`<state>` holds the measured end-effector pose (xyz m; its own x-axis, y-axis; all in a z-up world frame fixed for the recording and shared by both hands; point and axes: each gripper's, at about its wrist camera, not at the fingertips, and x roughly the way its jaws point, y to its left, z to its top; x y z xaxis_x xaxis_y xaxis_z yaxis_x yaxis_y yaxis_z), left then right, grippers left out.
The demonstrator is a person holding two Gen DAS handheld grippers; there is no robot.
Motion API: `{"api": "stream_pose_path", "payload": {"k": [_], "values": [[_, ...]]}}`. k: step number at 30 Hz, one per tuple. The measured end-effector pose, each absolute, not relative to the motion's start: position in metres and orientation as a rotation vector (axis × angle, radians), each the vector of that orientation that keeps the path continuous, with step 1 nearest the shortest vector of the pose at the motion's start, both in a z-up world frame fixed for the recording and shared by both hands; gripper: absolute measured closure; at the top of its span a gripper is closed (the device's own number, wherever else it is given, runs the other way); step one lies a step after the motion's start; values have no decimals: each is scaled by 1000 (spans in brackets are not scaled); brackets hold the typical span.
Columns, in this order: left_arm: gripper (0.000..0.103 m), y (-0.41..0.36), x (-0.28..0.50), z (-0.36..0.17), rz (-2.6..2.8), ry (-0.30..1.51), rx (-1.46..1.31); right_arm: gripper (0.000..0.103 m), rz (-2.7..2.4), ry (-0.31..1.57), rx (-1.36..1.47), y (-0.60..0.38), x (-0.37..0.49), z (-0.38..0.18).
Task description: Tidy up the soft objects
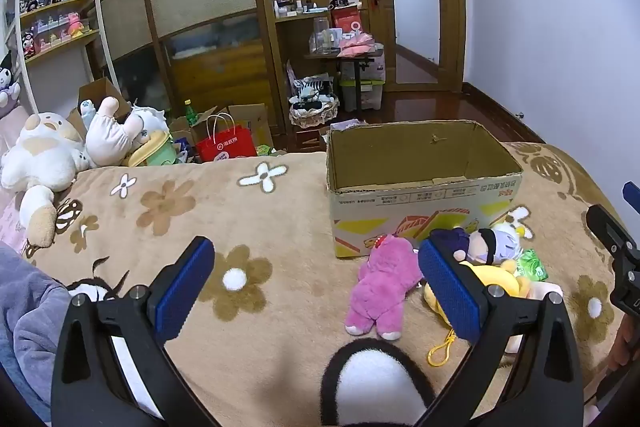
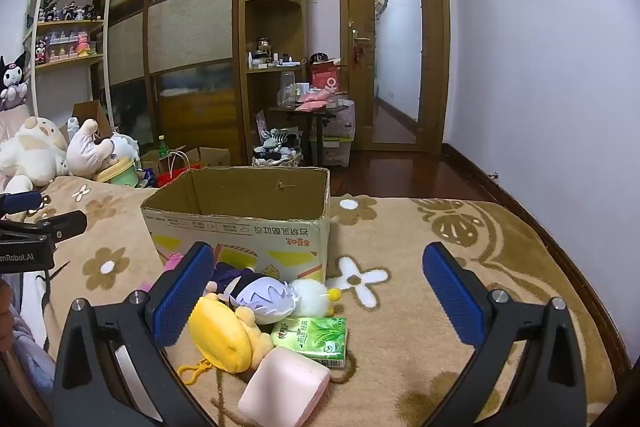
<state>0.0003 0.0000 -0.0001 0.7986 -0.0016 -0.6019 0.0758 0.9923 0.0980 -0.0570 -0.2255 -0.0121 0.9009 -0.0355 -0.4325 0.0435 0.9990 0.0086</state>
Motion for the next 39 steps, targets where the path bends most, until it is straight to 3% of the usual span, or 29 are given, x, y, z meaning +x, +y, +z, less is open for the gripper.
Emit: {"api": "stream_pose_path", "payload": {"k": [39], "values": [[2,-6,6,5,-31,634,118,0,-46,453,33,-225,-56,-15]]}}
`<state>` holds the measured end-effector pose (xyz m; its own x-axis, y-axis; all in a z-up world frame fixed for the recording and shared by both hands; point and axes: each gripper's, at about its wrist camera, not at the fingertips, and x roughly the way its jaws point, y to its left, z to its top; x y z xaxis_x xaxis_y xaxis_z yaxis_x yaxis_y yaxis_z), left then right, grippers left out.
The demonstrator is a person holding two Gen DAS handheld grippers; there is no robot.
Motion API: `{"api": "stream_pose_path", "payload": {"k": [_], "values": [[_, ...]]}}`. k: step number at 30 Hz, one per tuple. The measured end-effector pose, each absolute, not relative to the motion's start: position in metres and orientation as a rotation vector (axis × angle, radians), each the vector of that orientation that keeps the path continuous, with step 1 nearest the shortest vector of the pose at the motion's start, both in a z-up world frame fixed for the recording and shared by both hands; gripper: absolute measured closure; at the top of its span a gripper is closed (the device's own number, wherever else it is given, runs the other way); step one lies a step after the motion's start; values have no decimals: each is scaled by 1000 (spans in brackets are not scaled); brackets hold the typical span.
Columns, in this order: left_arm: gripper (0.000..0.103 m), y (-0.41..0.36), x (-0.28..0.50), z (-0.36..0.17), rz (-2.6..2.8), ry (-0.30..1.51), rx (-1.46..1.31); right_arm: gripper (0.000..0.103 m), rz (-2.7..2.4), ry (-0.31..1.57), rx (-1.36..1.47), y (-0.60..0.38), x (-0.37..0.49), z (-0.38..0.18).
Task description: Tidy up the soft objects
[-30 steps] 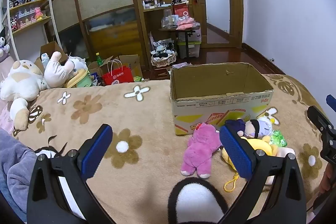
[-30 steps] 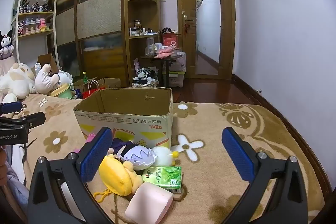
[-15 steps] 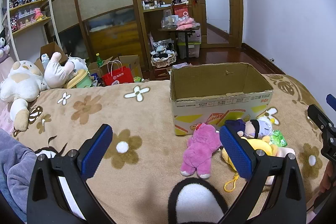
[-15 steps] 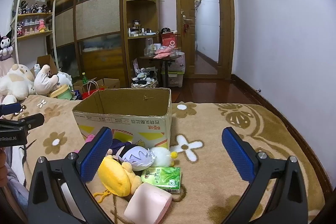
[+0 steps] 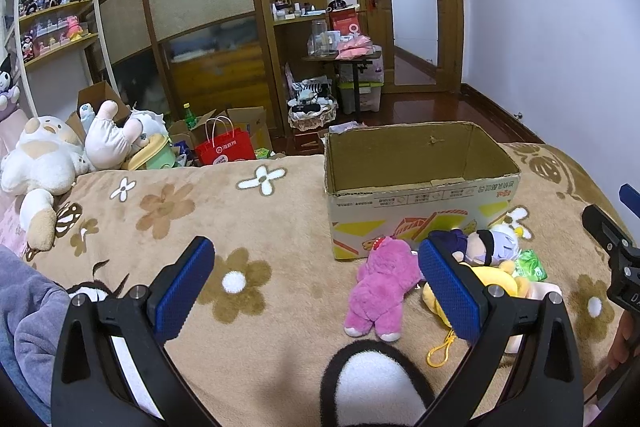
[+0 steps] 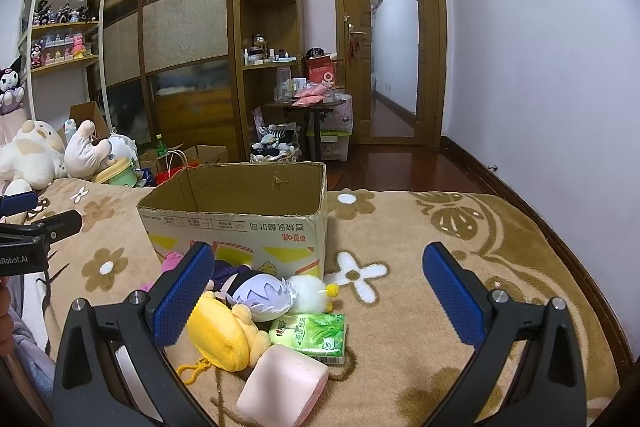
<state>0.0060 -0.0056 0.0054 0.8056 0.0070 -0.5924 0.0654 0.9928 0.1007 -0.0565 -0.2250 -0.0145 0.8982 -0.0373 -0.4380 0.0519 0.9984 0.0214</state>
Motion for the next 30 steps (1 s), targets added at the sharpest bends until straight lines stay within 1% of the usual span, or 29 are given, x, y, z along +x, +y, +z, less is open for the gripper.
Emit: {"api": "stream_pose_path", "payload": {"k": [30], "values": [[2,-2,0,4,-35,631,126,0,-49,460,41,-222,-58,-18]]}}
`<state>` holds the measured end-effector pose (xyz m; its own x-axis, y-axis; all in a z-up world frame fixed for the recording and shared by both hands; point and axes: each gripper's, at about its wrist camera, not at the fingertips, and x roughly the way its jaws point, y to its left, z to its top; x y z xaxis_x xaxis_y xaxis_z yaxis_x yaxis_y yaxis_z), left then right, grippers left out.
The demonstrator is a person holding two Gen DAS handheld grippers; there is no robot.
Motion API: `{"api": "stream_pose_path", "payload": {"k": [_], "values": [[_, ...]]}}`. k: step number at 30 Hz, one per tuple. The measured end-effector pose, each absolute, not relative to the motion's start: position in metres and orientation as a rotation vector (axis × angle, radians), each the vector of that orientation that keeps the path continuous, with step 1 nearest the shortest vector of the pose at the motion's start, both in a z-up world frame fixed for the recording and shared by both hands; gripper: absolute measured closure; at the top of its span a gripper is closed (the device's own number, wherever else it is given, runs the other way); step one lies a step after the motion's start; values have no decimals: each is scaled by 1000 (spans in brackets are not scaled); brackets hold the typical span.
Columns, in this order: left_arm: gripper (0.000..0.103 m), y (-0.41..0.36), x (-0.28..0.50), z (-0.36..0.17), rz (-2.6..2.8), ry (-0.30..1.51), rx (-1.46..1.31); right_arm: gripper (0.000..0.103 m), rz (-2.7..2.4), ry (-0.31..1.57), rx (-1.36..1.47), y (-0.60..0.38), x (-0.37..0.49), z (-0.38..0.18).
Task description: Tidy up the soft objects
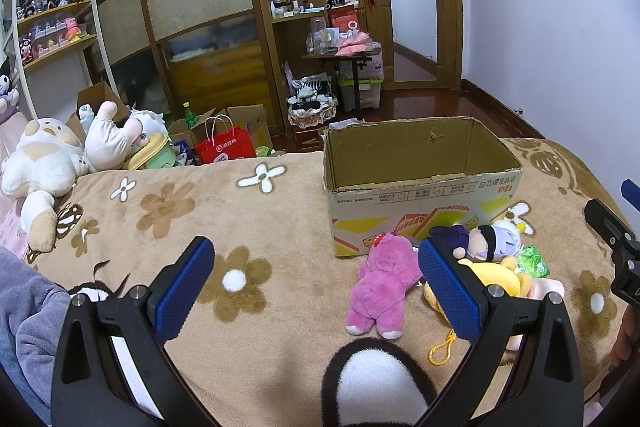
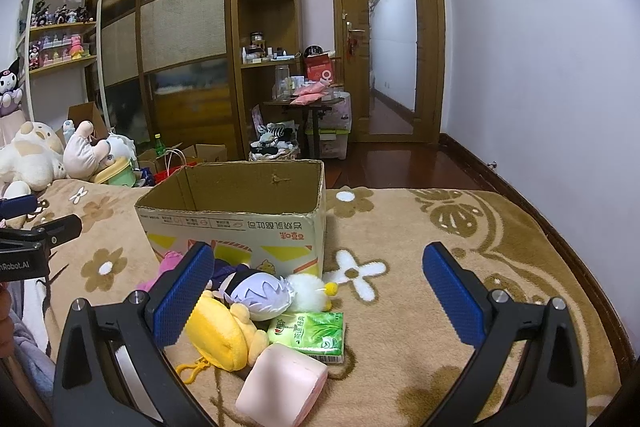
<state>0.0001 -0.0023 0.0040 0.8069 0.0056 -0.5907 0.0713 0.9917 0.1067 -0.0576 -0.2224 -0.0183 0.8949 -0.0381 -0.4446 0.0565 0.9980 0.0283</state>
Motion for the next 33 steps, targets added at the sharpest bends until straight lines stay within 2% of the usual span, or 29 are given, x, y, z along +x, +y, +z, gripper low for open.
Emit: {"api": "stream_pose_path", "payload": {"k": [33], "values": [[2,-6,-1,4,-43,635,137,0,-47,463,45,-228,-55,-18]]}}
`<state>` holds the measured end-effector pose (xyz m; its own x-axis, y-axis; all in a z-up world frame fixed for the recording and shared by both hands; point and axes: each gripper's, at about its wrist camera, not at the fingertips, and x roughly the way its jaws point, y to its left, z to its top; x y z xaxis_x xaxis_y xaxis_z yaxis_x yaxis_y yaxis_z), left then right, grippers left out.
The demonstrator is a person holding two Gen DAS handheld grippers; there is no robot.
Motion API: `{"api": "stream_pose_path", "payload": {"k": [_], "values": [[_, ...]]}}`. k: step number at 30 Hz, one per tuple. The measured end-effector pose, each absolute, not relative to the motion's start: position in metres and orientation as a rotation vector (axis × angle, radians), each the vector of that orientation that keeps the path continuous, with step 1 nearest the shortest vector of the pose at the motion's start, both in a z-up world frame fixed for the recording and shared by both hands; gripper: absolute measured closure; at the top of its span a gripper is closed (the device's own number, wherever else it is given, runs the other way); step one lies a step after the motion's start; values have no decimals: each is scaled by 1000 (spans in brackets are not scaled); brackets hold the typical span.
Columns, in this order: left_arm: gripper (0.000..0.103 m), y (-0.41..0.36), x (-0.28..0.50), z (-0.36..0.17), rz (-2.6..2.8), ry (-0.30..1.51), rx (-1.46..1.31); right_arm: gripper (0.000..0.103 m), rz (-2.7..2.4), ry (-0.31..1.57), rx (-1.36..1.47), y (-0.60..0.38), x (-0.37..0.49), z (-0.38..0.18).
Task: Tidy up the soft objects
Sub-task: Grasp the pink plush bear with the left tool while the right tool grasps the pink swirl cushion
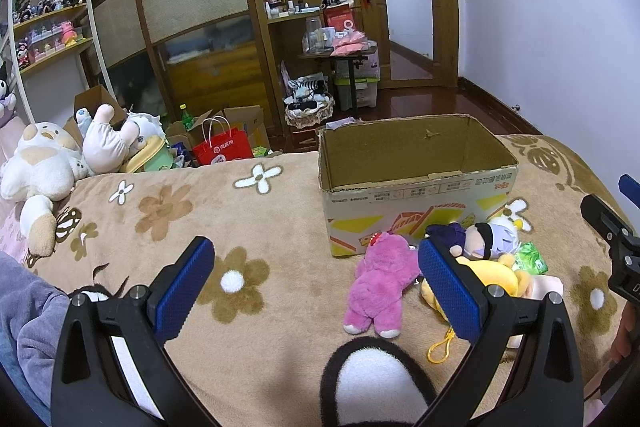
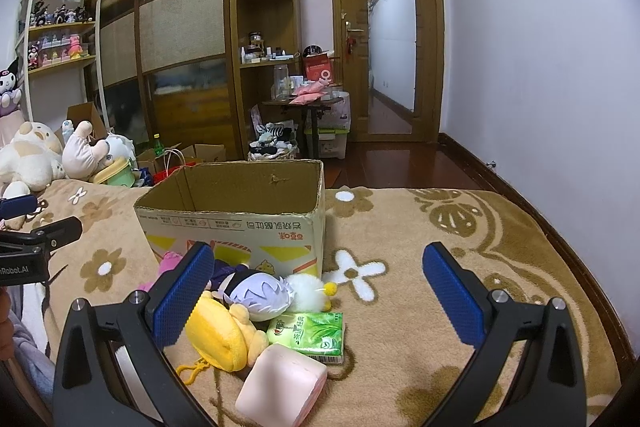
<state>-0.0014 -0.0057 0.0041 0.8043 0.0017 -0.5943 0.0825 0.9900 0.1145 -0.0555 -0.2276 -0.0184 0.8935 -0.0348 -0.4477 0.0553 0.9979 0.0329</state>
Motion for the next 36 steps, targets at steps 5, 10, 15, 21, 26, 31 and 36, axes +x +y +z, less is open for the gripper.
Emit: {"api": "stream_pose_path", "payload": {"k": [5,10,15,21,26,31,36], "values": [[2,-7,-3,6,-59,640,136,0,-48,462,42,-227,-56,-17],[2,-8,4,6,-60,676,165,0,-42,477,40,-222,-55,-16],[2,-8,13,1,-56,707,181,0,-31,508,30,-216,-53,-15],[2,-10,36,-14,-51,775,183,0,-34,581,3,-206,-40,-26],[2,-13,57,-26,-64,825,170,0,-31,648,20,-208,-26,-38],[2,-14,71,-42,-81,893,150,0,-38,721,51,-213,-14,-50],[2,-20,81,-60,-98,964,163,0,-37,790,94,-221,-7,-63]]}}
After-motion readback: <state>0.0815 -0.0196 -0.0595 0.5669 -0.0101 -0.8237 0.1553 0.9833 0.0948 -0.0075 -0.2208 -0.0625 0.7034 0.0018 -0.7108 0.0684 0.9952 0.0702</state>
